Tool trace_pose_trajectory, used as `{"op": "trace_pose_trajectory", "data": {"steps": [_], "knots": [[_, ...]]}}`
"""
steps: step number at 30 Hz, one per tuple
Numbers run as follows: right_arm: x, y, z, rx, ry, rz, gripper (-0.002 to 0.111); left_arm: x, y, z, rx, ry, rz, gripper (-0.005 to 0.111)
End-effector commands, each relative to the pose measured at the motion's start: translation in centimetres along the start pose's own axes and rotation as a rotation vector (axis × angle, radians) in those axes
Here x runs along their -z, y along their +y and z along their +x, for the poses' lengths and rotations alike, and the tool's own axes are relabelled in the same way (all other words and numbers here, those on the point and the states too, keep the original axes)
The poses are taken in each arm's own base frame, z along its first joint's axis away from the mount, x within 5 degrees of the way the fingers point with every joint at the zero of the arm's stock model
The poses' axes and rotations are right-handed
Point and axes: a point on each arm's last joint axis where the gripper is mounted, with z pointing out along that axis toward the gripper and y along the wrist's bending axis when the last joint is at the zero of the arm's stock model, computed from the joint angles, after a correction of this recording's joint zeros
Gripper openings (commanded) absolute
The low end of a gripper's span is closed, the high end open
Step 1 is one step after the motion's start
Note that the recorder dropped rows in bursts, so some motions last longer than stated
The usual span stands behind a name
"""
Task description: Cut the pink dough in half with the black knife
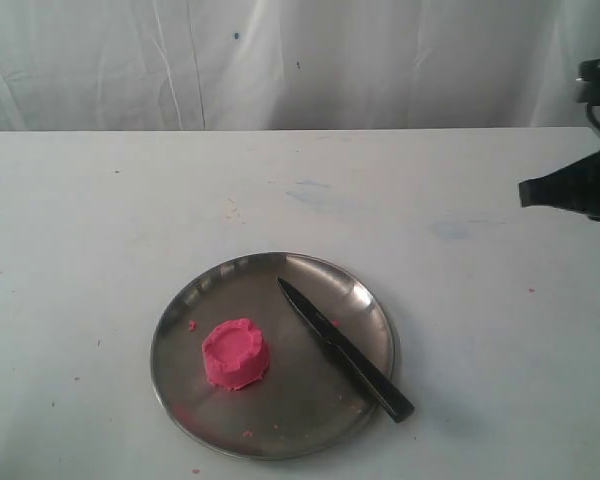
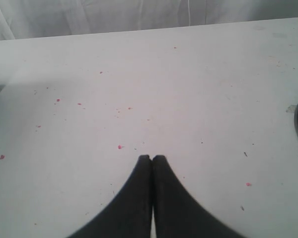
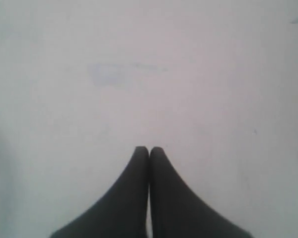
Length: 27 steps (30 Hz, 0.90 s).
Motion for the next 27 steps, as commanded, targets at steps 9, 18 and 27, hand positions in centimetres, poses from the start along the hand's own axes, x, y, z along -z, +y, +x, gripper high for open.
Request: {"op": "trace_pose_trajectory", "data": {"steps": [9,18,27], "knots": [[-1.5,12.3,-0.6,0.441,0.223,-0.314,0.001,0.0,0.0,0.0,0.001,-0.005,0.004,0.000],[-6.1,18.1,3.8,0.640,0.354,-0.415,0.037,0.0,0.0,0.0,0.001,-0.005,0.004,0.000],[-8.1,18.8,5.5,0.582,0.434,-0.435,0.037,0.0,0.0,0.0,0.001,-0.005,0.004,0.000]]}}
